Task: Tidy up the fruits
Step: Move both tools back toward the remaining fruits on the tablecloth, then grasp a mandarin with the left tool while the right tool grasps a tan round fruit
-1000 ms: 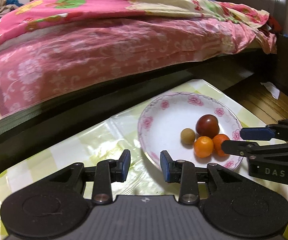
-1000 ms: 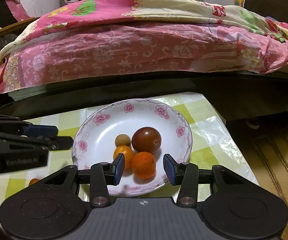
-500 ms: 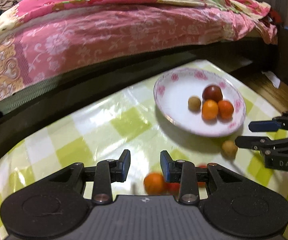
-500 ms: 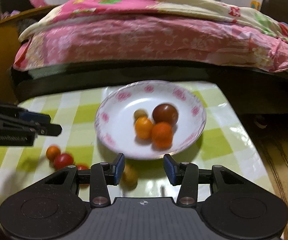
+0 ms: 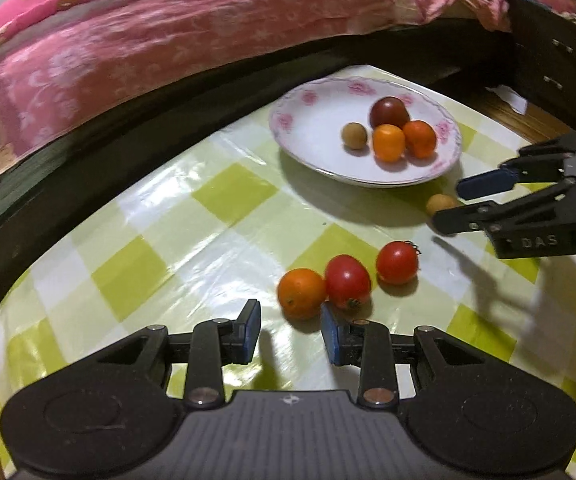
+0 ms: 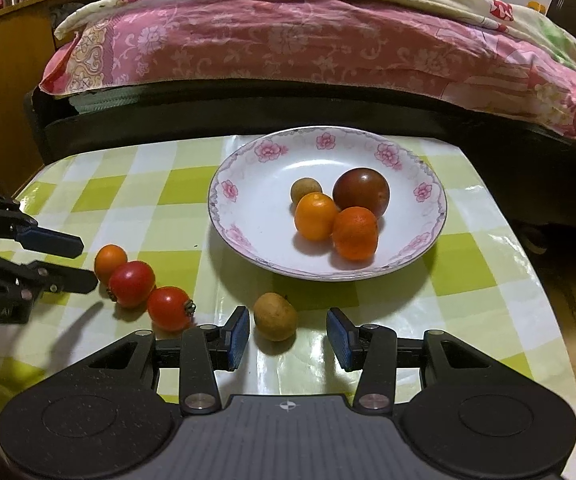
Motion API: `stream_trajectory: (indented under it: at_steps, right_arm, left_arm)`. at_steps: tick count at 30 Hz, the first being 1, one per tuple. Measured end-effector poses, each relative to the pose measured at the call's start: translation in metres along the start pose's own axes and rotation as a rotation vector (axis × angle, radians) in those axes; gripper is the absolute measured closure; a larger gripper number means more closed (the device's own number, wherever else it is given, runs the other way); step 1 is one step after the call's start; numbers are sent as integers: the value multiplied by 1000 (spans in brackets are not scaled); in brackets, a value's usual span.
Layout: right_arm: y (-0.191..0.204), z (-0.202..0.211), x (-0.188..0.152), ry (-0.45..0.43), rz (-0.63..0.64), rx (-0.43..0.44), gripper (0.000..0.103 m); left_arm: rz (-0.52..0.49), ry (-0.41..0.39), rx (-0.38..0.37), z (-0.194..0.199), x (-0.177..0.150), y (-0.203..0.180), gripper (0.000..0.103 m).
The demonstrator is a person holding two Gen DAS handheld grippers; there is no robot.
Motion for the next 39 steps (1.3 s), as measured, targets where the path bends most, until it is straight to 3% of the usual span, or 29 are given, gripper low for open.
stream_trajectory:
  at_steps: [12, 19, 33, 39]
  right_arm:
    - [2, -13, 2, -2, -7, 5, 60]
    - [-1, -12, 1, -4, -19, -10, 75]
    - [-1, -9, -1, -18, -13, -8, 75]
    - [-1, -9, -2, -27, -14, -14, 84]
  left_arm:
    - [18, -54, -2, -17, 12, 10, 63]
    - [20, -38, -19, -27, 15, 14, 63]
    - [30, -53, 27, -25, 14, 7, 66]
    - [57, -50, 25, -15, 9, 13, 66]
Point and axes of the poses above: each gripper's, at about its wrist camera, not at the fingertips, and z roughly against the way its jaws point, y to its left, x to its top, the point moved 4 cm from there along -z, roughly the way its jaws point, and after that the axes turned 3 degrees about -x, right-handed, at the moved point
